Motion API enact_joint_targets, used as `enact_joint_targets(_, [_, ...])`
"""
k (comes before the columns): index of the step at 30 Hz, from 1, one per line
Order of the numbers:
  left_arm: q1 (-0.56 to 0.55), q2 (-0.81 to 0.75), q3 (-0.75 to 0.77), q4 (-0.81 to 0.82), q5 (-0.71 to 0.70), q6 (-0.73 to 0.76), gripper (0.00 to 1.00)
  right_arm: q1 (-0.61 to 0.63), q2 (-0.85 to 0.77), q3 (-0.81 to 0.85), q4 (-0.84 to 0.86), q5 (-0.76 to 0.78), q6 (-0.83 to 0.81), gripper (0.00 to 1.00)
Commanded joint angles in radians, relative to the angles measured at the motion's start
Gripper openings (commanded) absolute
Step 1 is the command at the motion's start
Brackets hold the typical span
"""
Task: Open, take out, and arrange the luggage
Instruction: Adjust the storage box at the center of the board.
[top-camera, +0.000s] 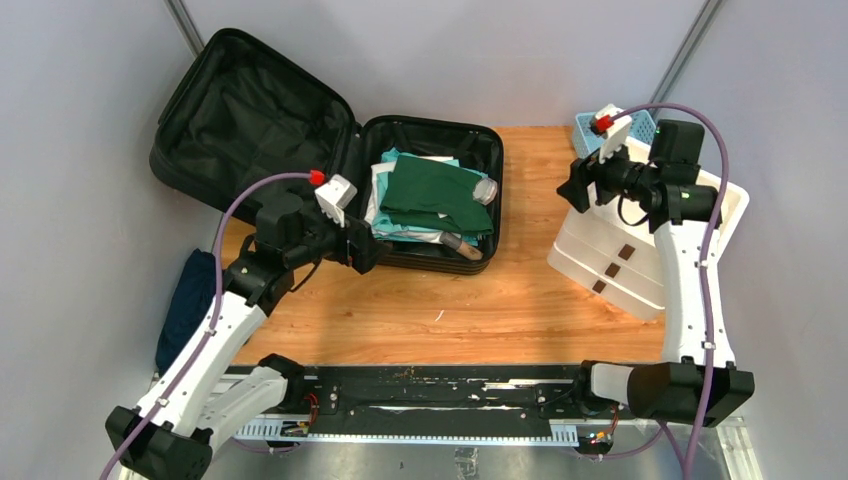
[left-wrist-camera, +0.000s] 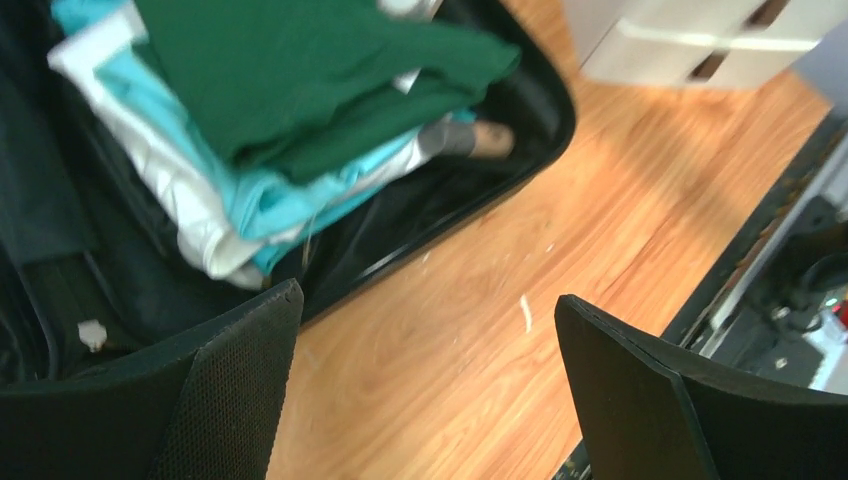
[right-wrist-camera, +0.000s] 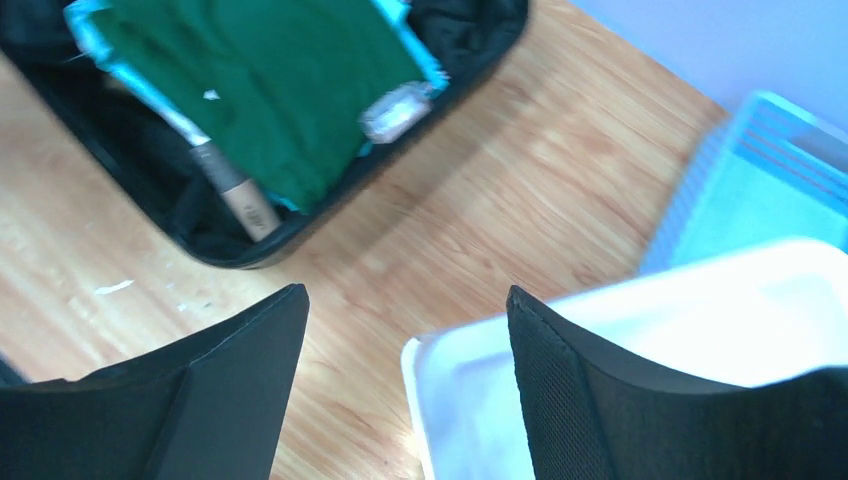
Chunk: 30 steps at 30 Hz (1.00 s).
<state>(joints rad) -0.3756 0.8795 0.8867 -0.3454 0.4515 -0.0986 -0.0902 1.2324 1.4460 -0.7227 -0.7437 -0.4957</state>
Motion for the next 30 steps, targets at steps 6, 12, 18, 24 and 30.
enact_joint_targets(6, [-0.008,-0.085,-0.090,-0.065,-0.154,0.131,1.00,-0.041,0.007,0.081,-0.066,0.184,0.037,0.74])
enact_joint_targets(12, [-0.008,-0.103,-0.103,-0.050,-0.130,0.124,1.00,-0.041,0.014,0.104,-0.183,0.279,-0.016,0.69])
enact_joint_targets(18, [-0.009,-0.106,-0.104,-0.050,-0.131,0.124,1.00,-0.041,-0.037,0.040,-0.245,0.387,-0.116,0.68])
enact_joint_targets(24, [-0.008,-0.108,-0.107,-0.049,-0.129,0.124,1.00,-0.049,-0.029,-0.022,-0.270,0.437,-0.164,0.59])
enact_joint_targets(30, [-0.008,-0.116,-0.111,-0.049,-0.136,0.125,1.00,-0.081,0.018,-0.022,-0.280,0.452,-0.187,0.54])
